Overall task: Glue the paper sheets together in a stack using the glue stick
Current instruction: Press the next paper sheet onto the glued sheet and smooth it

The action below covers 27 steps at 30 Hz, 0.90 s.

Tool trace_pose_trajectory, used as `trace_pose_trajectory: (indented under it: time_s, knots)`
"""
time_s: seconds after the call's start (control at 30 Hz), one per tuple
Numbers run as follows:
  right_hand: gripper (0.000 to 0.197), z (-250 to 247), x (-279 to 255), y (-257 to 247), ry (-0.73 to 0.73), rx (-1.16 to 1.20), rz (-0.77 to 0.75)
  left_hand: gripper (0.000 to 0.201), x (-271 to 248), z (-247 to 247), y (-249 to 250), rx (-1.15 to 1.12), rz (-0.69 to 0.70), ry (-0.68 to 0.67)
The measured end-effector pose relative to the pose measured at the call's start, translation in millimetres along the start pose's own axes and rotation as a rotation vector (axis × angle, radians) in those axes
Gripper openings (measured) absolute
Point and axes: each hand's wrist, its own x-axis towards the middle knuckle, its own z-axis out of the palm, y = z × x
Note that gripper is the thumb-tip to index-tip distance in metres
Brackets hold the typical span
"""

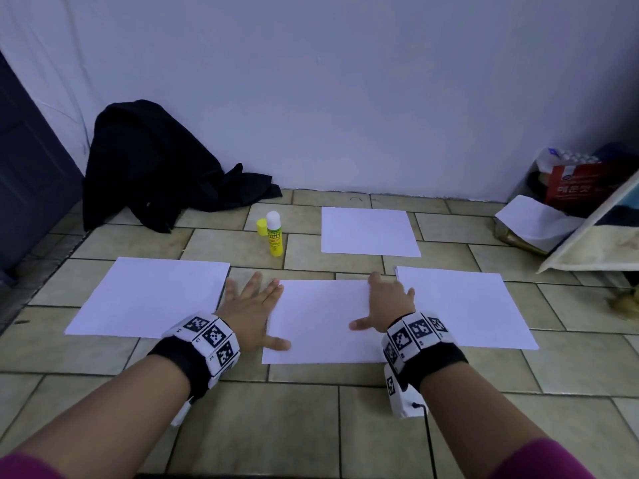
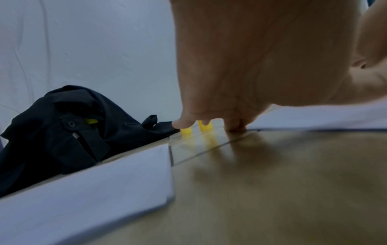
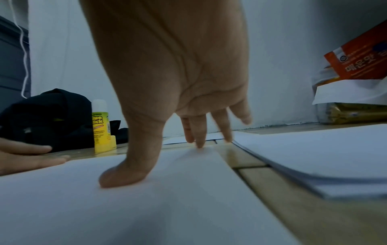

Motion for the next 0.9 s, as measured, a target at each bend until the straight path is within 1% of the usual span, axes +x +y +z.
trace_pose_trajectory:
  time_s: [0.07, 0.1, 0.17, 0.2, 0.23, 0.3, 0.33, 0.43, 0.53, 0.6, 0.63, 0.7, 0.77, 0.83, 0.9]
  knots:
    - [0.082, 0.8, -10.4, -6.7, 0.046, -0.166, 0.031, 0.097, -3.2, -6.7, -2.2, 0.0, -0.021, 0.026]
    - [0.072, 2.7, -15.5, -11.0, 0.066, -0.223, 0.03, 0.093, -5.1, -11.2, -1.8, 0.011, -0.031, 0.049]
    - [0.046, 7.9, -21.2, -20.6, 0.092, -0.261, -0.011, 0.081, -8.4, -20.1, 4.6, 0.035, -0.022, 0.135]
    - [0.037, 10.5, -23.0, -26.4, 0.092, -0.258, -0.041, 0.074, -10.4, -23.6, 11.2, 0.03, 0.012, 0.172]
    - [0.034, 13.1, -23.8, -31.6, 0.084, -0.242, -0.077, 0.067, -12.3, -25.1, 19.0, 0.016, 0.061, 0.191]
    - [0.039, 17.2, -25.1, -41.0, 0.069, -0.196, -0.139, 0.056, -14.2, -20.9, 33.8, 0.022, 0.158, 0.197]
    - [0.04, 18.5, -25.9, -44.9, 0.066, -0.17, -0.153, 0.052, -14.6, -16.7, 38.6, 0.04, 0.182, 0.201]
    - [0.043, 22.9, -29.4, -56.5, 0.034, -0.072, -0.16, 0.046, -20.2, -8.2, 43.2, 0.068, 0.18, 0.225]
    - [0.059, 27.3, -33.9, -71.2, -0.029, -0.03, -0.239, 0.041, -28.6, -7.4, 42.3, 0.029, 0.175, 0.24]
    - [0.068, 28.9, -35.5, -79.4, -0.047, -0.024, -0.316, 0.046, -30.9, -5.7, 38.6, -0.025, 0.119, 0.28]
    - [0.072, 29.2, -35.5, -81.9, -0.052, -0.018, -0.352, 0.054, -30.8, -3.9, 35.9, -0.046, 0.079, 0.291]
    - [0.079, 29.7, -33.7, -84.8, -0.077, -0.006, -0.409, 0.079, -28.7, 1.2, 29.0, -0.096, -0.019, 0.266]
    - [0.079, 28.7, -31.6, -86.6, -0.095, -0.005, -0.447, 0.104, -26.2, 5.2, 22.9, -0.126, -0.107, 0.194]
    - [0.079, 27.9, -28.9, -88.6, -0.091, -0.009, -0.462, 0.113, -23.6, 8.5, 19.1, -0.122, -0.14, 0.137]
    - [0.083, 25.8, -28.5, -93.4, -0.121, -0.03, -0.48, 0.114, -20.2, 11.7, 16.6, -0.114, -0.144, 0.103]
